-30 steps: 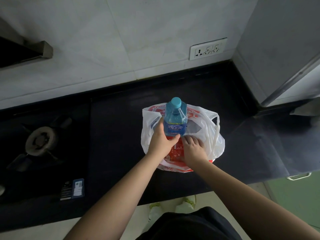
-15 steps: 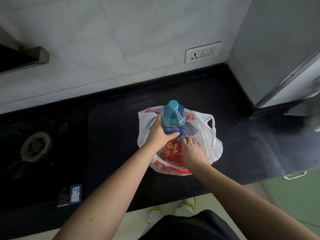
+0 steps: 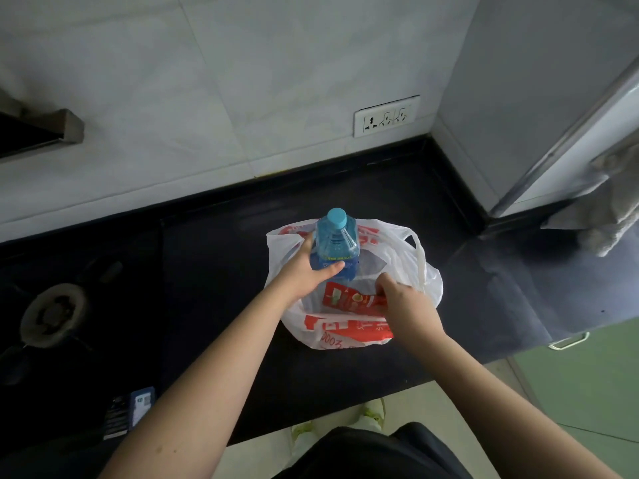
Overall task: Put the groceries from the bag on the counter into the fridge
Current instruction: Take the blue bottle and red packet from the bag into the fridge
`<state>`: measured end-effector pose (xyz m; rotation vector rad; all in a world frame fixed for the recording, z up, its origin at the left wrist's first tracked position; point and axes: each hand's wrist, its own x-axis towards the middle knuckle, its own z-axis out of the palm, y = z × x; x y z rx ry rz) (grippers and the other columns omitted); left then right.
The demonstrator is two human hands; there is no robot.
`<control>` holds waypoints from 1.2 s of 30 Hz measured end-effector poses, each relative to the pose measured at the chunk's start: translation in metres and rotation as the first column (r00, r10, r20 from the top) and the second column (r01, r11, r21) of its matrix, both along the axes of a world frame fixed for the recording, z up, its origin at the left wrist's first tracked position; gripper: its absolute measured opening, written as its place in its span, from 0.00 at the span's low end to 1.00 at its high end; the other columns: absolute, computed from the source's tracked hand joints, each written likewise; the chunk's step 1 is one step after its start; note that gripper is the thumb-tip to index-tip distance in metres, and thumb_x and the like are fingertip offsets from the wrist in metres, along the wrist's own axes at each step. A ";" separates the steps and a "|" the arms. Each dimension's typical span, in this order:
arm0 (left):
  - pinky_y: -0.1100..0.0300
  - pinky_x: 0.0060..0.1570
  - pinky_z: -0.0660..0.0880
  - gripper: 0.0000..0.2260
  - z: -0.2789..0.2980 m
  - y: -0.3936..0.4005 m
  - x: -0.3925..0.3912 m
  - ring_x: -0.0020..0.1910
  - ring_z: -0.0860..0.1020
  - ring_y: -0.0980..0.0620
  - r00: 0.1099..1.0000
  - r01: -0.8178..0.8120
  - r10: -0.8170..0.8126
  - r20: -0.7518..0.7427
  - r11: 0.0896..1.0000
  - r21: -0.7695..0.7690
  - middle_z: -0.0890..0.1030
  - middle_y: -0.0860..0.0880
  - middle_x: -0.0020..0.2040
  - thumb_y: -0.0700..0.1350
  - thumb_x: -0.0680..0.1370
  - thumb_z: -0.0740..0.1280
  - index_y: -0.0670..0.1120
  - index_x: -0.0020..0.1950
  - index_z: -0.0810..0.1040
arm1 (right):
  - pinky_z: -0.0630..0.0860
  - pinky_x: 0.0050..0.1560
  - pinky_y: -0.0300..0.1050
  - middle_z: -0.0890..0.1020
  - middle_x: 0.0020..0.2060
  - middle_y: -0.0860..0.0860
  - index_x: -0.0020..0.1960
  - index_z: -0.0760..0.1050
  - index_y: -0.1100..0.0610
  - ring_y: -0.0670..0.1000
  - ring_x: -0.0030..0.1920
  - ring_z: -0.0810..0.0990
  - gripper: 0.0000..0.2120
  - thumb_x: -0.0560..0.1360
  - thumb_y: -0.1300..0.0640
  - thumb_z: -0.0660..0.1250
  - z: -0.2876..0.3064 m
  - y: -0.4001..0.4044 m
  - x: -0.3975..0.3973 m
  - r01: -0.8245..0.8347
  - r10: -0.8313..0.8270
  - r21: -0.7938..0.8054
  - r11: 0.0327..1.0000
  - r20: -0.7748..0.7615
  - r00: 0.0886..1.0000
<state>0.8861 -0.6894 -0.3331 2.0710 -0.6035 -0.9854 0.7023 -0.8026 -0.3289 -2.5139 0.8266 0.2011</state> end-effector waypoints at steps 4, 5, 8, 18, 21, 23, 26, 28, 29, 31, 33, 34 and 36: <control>0.46 0.68 0.68 0.34 -0.005 0.004 -0.007 0.70 0.67 0.53 0.999 0.041 -0.041 -0.028 0.999 -0.018 0.69 0.56 0.71 0.48 0.76 0.71 0.58 0.76 0.57 | 0.80 0.43 0.47 0.82 0.47 0.45 0.57 0.75 0.49 0.49 0.43 0.82 0.08 0.78 0.54 0.64 0.009 -0.006 -0.017 0.041 -0.043 0.019 0.999 0.123 0.992; 0.48 0.67 0.69 0.32 -0.007 0.003 -0.010 0.69 0.69 0.55 0.999 0.012 -0.014 -0.045 0.999 -0.039 0.71 0.58 0.67 0.48 0.76 0.72 0.58 0.75 0.59 | 0.80 0.43 0.46 0.82 0.47 0.44 0.57 0.77 0.49 0.48 0.44 0.82 0.08 0.78 0.54 0.66 0.012 -0.007 -0.020 0.065 -0.069 0.030 0.997 0.164 0.984; 0.55 0.59 0.72 0.25 -0.015 0.000 -0.021 0.62 0.74 0.56 0.988 -0.139 0.131 -0.084 0.985 -0.100 0.75 0.59 0.57 0.47 0.75 0.73 0.57 0.68 0.66 | 0.76 0.43 0.40 0.80 0.44 0.42 0.54 0.79 0.50 0.47 0.44 0.81 0.08 0.75 0.57 0.70 0.019 -0.014 -0.031 0.169 -0.196 0.124 0.978 0.247 0.949; 0.61 0.59 0.70 0.37 -0.040 -0.007 -0.043 0.66 0.73 0.53 0.940 -0.334 0.341 0.032 0.933 -0.135 0.72 0.51 0.69 0.47 0.72 0.76 0.49 0.75 0.59 | 0.82 0.42 0.42 0.85 0.47 0.46 0.56 0.77 0.49 0.45 0.45 0.85 0.11 0.74 0.51 0.70 0.052 -0.036 -0.052 0.288 -0.645 0.741 0.606 0.246 0.724; 0.65 0.56 0.71 0.40 -0.044 -0.024 -0.060 0.65 0.74 0.50 0.885 -0.458 0.465 -0.007 0.868 -0.191 0.72 0.49 0.69 0.46 0.69 0.79 0.48 0.74 0.58 | 0.82 0.47 0.53 0.85 0.49 0.50 0.59 0.76 0.54 0.52 0.47 0.86 0.15 0.74 0.51 0.70 0.050 -0.035 -0.052 0.278 -0.758 0.873 0.401 0.145 0.636; 0.73 0.48 0.72 0.42 -0.046 -0.033 -0.071 0.62 0.75 0.53 0.858 -0.508 0.511 -0.055 0.827 -0.240 0.73 0.50 0.67 0.46 0.68 0.79 0.49 0.73 0.56 | 0.82 0.46 0.54 0.85 0.50 0.52 0.60 0.75 0.56 0.55 0.49 0.85 0.16 0.75 0.52 0.69 0.049 -0.035 -0.052 0.245 -0.799 0.928 0.280 0.084 0.595; 0.76 0.44 0.73 0.43 -0.050 -0.047 -0.081 0.59 0.75 0.55 0.800 -0.587 0.594 -0.082 0.748 -0.310 0.71 0.52 0.65 0.46 0.68 0.80 0.52 0.73 0.55 | 0.83 0.43 0.51 0.85 0.51 0.54 0.61 0.74 0.57 0.57 0.50 0.85 0.15 0.76 0.54 0.68 0.046 -0.037 -0.051 0.213 -0.825 0.962 0.170 0.021 0.565; 0.75 0.45 0.73 0.44 -0.051 -0.052 -0.082 0.59 0.75 0.56 0.771 -0.613 0.635 -0.043 0.722 -0.323 0.70 0.54 0.63 0.49 0.66 0.81 0.54 0.72 0.55 | 0.83 0.43 0.52 0.85 0.51 0.54 0.61 0.74 0.57 0.57 0.49 0.85 0.15 0.76 0.54 0.69 0.043 -0.038 -0.051 0.220 -0.830 0.966 0.137 -0.009 0.557; 0.76 0.44 0.73 0.44 -0.051 -0.054 -0.081 0.59 0.74 0.56 0.760 -0.620 0.649 -0.029 0.711 -0.332 0.69 0.55 0.63 0.49 0.65 0.81 0.55 0.72 0.56 | 0.82 0.43 0.52 0.85 0.51 0.54 0.60 0.74 0.57 0.57 0.49 0.85 0.15 0.76 0.54 0.69 0.042 -0.039 -0.051 0.222 -0.829 0.967 0.128 -0.019 0.558; 0.76 0.45 0.73 0.44 -0.053 -0.054 -0.078 0.58 0.75 0.58 0.746 -0.628 0.665 -0.037 0.684 -0.370 0.69 0.56 0.63 0.49 0.65 0.82 0.54 0.71 0.57 | 0.82 0.44 0.53 0.85 0.50 0.54 0.60 0.74 0.57 0.57 0.49 0.85 0.15 0.75 0.54 0.69 0.040 -0.041 -0.052 0.221 -0.822 0.968 0.120 -0.027 0.568; 0.75 0.47 0.74 0.43 -0.052 -0.054 -0.074 0.58 0.75 0.61 0.739 -0.626 0.673 -0.032 0.668 -0.401 0.70 0.56 0.63 0.47 0.64 0.82 0.52 0.71 0.59 | 0.82 0.45 0.54 0.85 0.50 0.54 0.61 0.74 0.57 0.57 0.49 0.85 0.15 0.75 0.54 0.69 0.039 -0.043 -0.053 0.219 -0.815 0.968 0.126 -0.025 0.579; 0.74 0.48 0.74 0.42 -0.052 -0.054 -0.073 0.58 0.75 0.63 0.738 -0.621 0.675 -0.020 0.667 -0.412 0.71 0.56 0.62 0.46 0.65 0.82 0.52 0.70 0.60 | 0.82 0.45 0.54 0.85 0.50 0.54 0.61 0.74 0.57 0.57 0.49 0.85 0.16 0.75 0.54 0.69 0.038 -0.044 -0.054 0.219 -0.813 0.967 0.131 -0.022 0.582; 0.75 0.48 0.73 0.38 -0.049 -0.054 -0.071 0.56 0.74 0.69 0.741 -0.597 0.671 0.032 0.679 -0.427 0.72 0.58 0.59 0.44 0.65 0.81 0.53 0.67 0.62 | 0.82 0.46 0.54 0.85 0.50 0.53 0.61 0.74 0.57 0.57 0.49 0.85 0.16 0.75 0.54 0.69 0.039 -0.048 -0.055 0.223 -0.812 0.964 0.142 -0.016 0.583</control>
